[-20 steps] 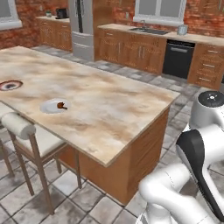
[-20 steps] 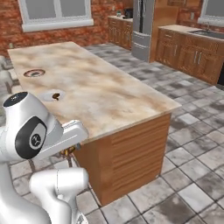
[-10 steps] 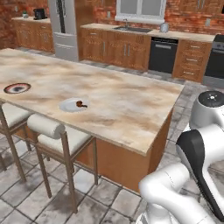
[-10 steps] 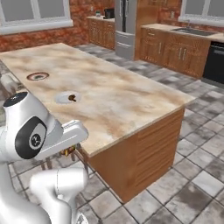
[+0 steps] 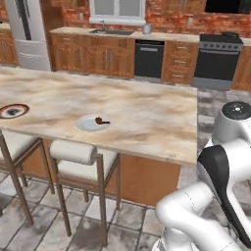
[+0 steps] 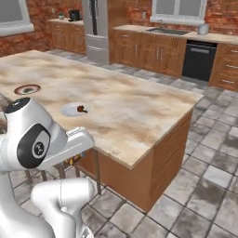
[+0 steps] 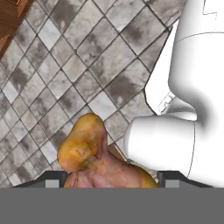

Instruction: Take the chicken drumsticks from the pan and place one on each plate on the dining counter.

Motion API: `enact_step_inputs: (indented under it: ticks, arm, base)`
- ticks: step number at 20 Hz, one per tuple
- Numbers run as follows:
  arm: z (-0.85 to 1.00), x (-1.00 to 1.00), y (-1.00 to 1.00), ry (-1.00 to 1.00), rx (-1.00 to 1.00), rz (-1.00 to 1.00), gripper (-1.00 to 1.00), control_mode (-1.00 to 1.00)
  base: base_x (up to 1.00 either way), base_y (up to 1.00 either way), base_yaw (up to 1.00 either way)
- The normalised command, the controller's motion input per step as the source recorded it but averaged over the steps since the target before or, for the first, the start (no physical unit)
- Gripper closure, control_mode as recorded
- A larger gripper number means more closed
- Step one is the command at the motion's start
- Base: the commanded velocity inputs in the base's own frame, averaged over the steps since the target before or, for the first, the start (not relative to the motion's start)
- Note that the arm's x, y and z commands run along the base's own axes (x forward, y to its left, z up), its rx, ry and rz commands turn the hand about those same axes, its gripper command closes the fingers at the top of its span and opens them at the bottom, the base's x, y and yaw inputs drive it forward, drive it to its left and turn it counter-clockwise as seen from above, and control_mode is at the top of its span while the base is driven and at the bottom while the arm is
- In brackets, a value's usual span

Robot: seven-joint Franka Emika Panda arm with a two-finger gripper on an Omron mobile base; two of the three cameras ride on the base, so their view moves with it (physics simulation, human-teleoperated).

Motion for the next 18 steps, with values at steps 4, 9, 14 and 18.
enact_step_inputs:
  ticks: [4, 9, 14, 18]
  arm:
    - [0.0, 0.0, 0.0, 0.0, 0.0, 0.0, 1.0, 1.0]
    - [0.0, 0.0, 0.0, 0.0, 0.0, 0.0, 1.0, 1.0]
    - [0.0, 0.0, 0.0, 0.0, 0.0, 0.0, 1.0, 1.0]
    - [0.0, 0.0, 0.0, 0.0, 0.0, 0.0, 1.0, 1.0]
  base:
    - [-0.04, 1.0, -0.46]
    - [-0.02, 1.0, -0.46]
    - [-0.03, 1.0, -0.4]
    - [-0.05, 1.0, -0.36]
